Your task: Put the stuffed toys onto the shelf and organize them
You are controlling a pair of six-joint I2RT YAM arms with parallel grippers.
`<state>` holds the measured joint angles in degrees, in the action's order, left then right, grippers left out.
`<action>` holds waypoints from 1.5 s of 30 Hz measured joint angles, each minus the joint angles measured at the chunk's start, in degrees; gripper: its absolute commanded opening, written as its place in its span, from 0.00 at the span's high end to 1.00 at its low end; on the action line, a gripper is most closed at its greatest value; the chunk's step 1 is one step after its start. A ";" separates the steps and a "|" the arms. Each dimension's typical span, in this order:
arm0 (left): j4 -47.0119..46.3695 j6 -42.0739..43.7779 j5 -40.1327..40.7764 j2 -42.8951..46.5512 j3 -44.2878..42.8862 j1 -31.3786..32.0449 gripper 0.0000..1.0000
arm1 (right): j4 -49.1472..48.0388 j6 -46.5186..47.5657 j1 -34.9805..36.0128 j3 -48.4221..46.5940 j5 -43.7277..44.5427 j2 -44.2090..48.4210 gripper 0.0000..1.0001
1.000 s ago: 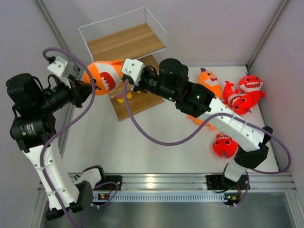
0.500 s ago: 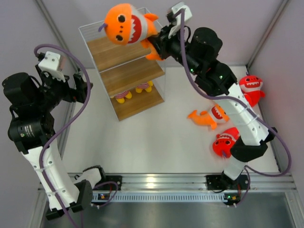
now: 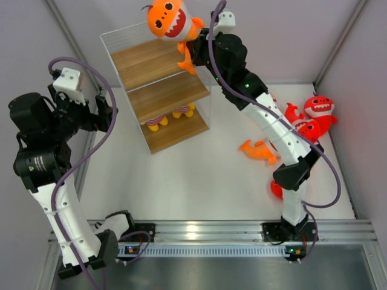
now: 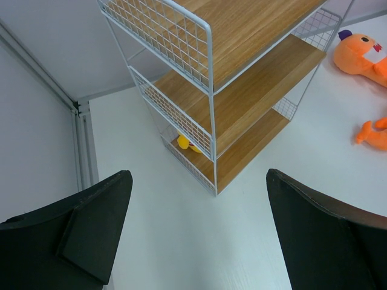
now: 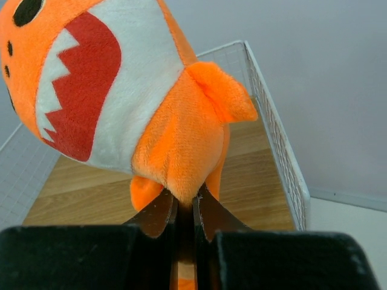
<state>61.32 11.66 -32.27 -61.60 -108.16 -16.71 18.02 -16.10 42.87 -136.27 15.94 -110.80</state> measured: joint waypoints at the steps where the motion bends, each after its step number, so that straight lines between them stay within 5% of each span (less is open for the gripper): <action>1: -0.02 0.09 0.00 0.00 0.09 0.00 0.02 | -0.04 -0.66 -0.04 0.02 0.72 -0.46 1.00; 3: -0.02 0.28 0.00 0.00 0.35 0.00 0.02 | -0.22 -1.99 -0.04 0.09 1.77 -1.25 1.00; 6: 0.00 0.44 -0.02 0.00 0.74 0.00 0.02 | -1.44 -3.87 0.00 0.33 3.19 -1.62 0.70; 7: -0.02 0.50 0.00 0.00 0.92 0.00 0.02 | -2.08 -4.44 0.00 0.57 3.76 -1.62 0.51; 10: -0.02 0.68 0.02 0.00 1.18 0.00 0.02 | -3.41 -5.55 0.02 1.25 4.74 -1.62 0.33; 21: -0.02 1.55 -0.09 0.33 3.17 0.00 0.02 | -6.47 -4.96 0.63 5.86 6.14 0.13 0.27; 28: -0.04 2.01 0.04 0.61 4.48 0.00 0.02 | -4.76 -1.22 1.16 7.37 2.08 5.16 0.01; 36: -0.02 2.93 2.14 2.14 8.90 0.00 0.02 | 1.73 6.67 -5.03 22.25 -4.15 31.26 0.01; 41: 0.00 3.08 2.40 2.19 10.51 0.00 0.02 | 1.07 5.51 -26.27 37.94 -10.45 43.74 0.02; 45: -0.04 3.08 2.45 2.23 10.88 0.00 0.02 | 0.63 3.76 -40.83 45.81 -16.06 35.19 0.32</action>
<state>61.28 14.74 -29.82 -59.37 -97.27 -16.71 18.65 -12.34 2.04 -90.45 -0.12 -75.61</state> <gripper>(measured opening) 0.983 0.832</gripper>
